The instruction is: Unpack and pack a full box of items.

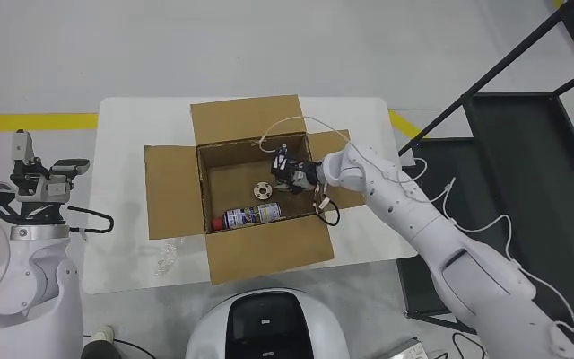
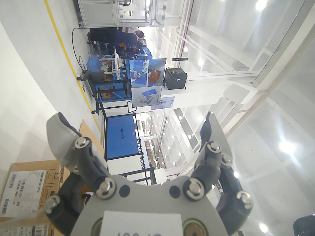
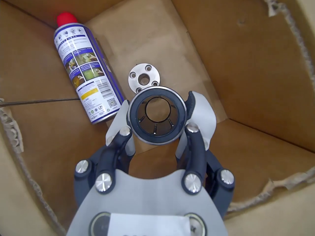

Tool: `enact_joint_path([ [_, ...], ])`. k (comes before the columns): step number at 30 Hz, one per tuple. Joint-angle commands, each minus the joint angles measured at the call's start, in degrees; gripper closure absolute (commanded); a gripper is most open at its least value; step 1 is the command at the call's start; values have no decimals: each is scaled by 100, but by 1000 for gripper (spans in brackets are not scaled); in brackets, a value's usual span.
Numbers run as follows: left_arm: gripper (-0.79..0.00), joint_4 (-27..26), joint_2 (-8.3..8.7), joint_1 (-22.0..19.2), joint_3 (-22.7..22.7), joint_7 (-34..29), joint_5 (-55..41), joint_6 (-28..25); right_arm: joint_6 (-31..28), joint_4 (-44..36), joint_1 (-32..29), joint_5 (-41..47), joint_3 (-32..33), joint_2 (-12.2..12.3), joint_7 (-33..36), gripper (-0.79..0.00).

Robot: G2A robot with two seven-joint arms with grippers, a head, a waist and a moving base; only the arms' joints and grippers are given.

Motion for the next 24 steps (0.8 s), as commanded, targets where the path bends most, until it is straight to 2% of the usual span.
enact_joint_path([
  [1, -785, 0, 0, 0, 0, 0, 0, 0, 17, 280, 104, -8, -127, -95, -84, 0],
  [6, -785, 0, 0, 0, 0, 0, 0, 0, -16, 841, 308, -73, -418, -327, -275, 0],
  [7, -785, 0, 0, 0, 0, 0, 0, 0, -21, 938, 336, -72, -459, -369, -326, -114],
  [9, -785, 0, 0, 0, 0, 0, 0, 0, -25, 1114, 393, -109, -540, -446, -400, -151],
  [10, -785, 0, 0, 0, 0, 0, 0, 0, -31, 1194, 417, -115, -572, -482, -440, -200],
  [11, -785, 0, 0, 0, 0, 0, 0, 0, -16, 1267, 445, -122, -594, -516, -488, -332],
  [12, -785, 0, 0, 0, 0, 0, 0, 0, -11, 1332, 467, -135, -618, -547, -531, -413],
  [13, -785, 0, 0, 0, 0, 0, 0, 0, -2, 1390, 493, -150, -634, -576, -581, -683],
  [14, -785, 0, 0, 0, 0, 0, 0, 0, 10, 1444, 522, -168, -645, -602, -636, -785],
  [19, -785, 0, 0, 0, 0, 0, 0, 0, -118, 1552, 671, -268, -659, -679, -827, -785],
  [24, -785, 0, 0, 0, 0, 0, 0, 0, -323, 1369, 750, -373, -556, -639, -851, -785],
])
